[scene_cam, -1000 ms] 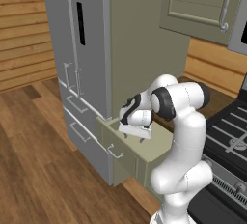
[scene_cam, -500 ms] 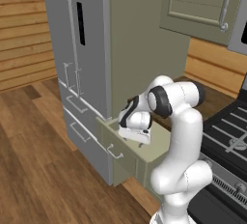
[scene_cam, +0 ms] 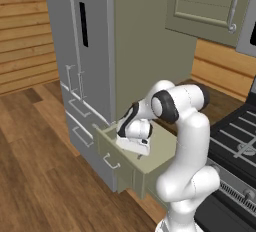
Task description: Take a straw from the drawer in front and place it inside the glass cup on the dining counter.
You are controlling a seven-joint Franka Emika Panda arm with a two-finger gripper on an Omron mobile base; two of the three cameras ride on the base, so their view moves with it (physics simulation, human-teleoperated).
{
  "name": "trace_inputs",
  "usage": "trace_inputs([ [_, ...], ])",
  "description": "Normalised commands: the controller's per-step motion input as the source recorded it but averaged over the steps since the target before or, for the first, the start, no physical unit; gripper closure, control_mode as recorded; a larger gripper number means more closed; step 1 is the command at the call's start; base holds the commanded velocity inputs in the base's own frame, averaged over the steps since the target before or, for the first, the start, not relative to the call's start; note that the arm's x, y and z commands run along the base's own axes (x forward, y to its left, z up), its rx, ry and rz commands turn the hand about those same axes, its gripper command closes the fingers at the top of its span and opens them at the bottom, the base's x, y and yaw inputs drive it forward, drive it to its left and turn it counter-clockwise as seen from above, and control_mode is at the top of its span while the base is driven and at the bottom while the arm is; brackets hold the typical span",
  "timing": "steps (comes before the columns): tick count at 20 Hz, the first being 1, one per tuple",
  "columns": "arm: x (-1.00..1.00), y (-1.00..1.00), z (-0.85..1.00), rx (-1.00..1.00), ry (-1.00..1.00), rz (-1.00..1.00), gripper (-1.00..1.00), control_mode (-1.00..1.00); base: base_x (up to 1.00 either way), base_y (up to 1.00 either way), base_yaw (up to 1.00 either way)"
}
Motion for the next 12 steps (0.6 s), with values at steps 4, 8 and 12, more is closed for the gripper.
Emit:
trace_inputs([
  [4, -0.45, 0.58, -0.14, 0.00, 0.04, 0.00, -1.00, -1.00, 0.00, 0.00, 0.00],
  [8, -0.45, 0.64, -0.13, 0.00, 0.03, 0.00, -1.00, -1.00, 0.00, 0.00, 0.00],
  [12, -0.40, 0.65, -0.07, 0.00, 0.02, 0.00, -1.00, -1.00, 0.00, 0.00, 0.00],
])
